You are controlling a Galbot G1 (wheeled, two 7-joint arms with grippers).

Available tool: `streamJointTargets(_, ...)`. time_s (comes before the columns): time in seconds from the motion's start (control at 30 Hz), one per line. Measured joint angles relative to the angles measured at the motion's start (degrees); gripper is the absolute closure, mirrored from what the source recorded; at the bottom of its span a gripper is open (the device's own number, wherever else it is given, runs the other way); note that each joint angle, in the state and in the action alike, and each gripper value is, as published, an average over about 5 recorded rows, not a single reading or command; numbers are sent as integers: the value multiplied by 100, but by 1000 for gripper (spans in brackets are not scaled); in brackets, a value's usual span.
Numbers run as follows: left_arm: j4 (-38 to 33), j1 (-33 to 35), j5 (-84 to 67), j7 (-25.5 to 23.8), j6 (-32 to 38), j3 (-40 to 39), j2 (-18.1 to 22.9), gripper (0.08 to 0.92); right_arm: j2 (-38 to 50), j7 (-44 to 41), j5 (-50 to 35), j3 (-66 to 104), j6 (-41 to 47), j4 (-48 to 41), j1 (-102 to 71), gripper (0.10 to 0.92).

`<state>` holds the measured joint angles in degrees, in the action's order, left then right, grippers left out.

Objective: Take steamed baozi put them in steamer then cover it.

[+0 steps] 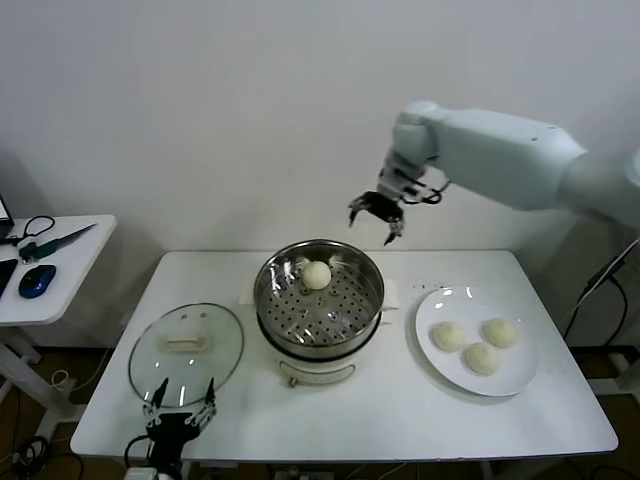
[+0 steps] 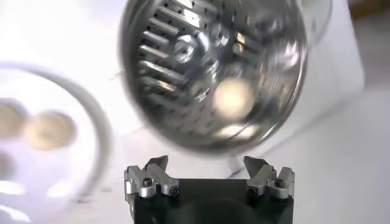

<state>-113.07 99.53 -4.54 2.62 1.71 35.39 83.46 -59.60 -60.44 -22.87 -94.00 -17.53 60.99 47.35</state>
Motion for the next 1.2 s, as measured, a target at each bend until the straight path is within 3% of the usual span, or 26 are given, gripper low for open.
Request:
streamJointTargets(0.23, -54, -14, -12, 2, -4, 49, 6, 177, 1101, 221, -524, -363, 1465, 804, -83, 203)
streamJointTargets(0.5, -59, 62, 21, 17, 14, 58, 44, 177, 1694, 530, -485, -130, 2483, 1168, -826, 203)
streamJointTargets(1.2, 1, 103, 115, 37, 66, 51, 78, 177, 1600, 1064, 414, 1277, 3465, 639, -2827, 205)
